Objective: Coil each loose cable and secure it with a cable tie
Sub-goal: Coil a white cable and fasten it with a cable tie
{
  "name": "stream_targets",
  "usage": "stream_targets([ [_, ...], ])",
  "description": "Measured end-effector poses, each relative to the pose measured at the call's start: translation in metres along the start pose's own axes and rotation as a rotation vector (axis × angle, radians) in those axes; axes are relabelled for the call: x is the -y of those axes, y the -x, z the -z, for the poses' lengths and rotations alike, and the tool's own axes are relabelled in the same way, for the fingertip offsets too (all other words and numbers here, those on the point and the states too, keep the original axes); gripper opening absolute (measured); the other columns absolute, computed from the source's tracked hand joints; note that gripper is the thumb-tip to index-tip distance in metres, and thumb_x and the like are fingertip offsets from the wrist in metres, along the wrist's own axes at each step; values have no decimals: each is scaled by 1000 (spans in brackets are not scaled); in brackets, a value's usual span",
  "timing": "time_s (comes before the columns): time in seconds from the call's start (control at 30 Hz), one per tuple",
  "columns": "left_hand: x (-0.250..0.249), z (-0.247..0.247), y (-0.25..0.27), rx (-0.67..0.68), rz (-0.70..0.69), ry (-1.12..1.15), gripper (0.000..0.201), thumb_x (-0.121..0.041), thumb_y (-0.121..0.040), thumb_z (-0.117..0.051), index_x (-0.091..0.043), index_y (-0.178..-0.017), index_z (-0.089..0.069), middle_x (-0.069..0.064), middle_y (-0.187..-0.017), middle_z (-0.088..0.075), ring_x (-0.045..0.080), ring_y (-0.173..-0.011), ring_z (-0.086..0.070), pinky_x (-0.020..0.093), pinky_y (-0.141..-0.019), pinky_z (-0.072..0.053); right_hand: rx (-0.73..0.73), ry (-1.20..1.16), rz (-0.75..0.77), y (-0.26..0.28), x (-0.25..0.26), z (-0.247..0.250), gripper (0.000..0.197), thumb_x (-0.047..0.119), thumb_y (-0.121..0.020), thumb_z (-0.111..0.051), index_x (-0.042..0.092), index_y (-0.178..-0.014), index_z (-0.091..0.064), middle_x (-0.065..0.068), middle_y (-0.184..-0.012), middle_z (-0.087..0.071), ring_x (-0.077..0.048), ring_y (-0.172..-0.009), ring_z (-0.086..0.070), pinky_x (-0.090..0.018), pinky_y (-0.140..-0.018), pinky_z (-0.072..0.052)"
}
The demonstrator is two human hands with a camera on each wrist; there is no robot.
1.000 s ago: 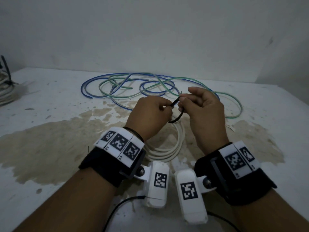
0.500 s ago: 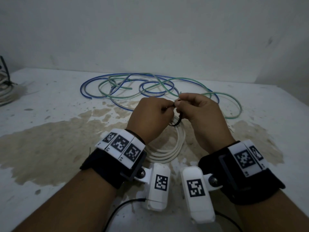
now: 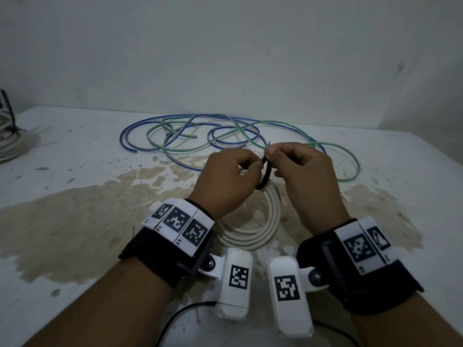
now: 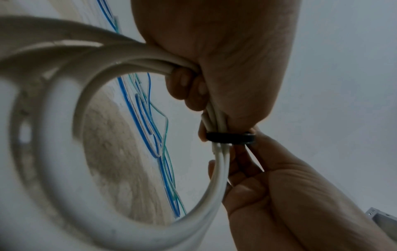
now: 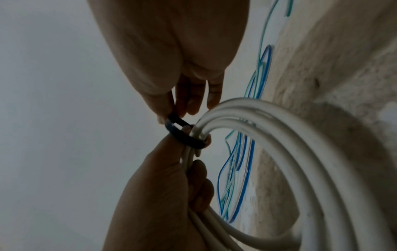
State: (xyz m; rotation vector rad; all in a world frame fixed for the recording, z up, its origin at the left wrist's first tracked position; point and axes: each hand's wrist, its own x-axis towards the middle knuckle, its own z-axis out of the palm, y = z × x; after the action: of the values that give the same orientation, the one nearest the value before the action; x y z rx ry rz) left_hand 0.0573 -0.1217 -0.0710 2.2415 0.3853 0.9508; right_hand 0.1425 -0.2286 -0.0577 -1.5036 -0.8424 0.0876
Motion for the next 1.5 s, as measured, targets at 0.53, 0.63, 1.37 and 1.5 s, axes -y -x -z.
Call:
stream_targets([
  [0.53,-11,0,0,-2,156,333,16,-33,-98,-44,-24,-97,-57,13,-77,-60,11,-61,-50,27,-59,-39,-65,132,79,0,2,1,14,21,-86,-68,24,-72,-69,8,-66,-67,-7,-62,-62,-17,-60,-46],
  [0.63,-11,1,1,43,139,344,10,-28,-98,-47,-31,-92,-55,-8,-73,-56,-3,-54,-49,14,-53,-35,-77,143,102,2,2,0,12,19,-86,-67,22,-75,-70,8,-71,-68,-8,-67,-62,-13,-62,-44],
  [1.37,-10,-5,1,76,224,463,15,-9,-90,-44,-16,-78,-48,-12,-54,-41,4,-47,-34,26,-50,-27,-31,-199,-156,-5,-1,-3,19,17,-90,-62,18,-71,-63,-13,-84,-71,-24,-80,-65,-48,-86,-52],
  [1.5,-13,-5,3,57,127,310,19,-11,-92,-46,-14,-73,-47,-5,-61,-50,9,-57,-42,32,-57,-34,15,-236,-211,-5,-1,-1,17,23,-86,-63,19,-70,-66,-11,-83,-72,-29,-82,-67,-52,-87,-52],
])
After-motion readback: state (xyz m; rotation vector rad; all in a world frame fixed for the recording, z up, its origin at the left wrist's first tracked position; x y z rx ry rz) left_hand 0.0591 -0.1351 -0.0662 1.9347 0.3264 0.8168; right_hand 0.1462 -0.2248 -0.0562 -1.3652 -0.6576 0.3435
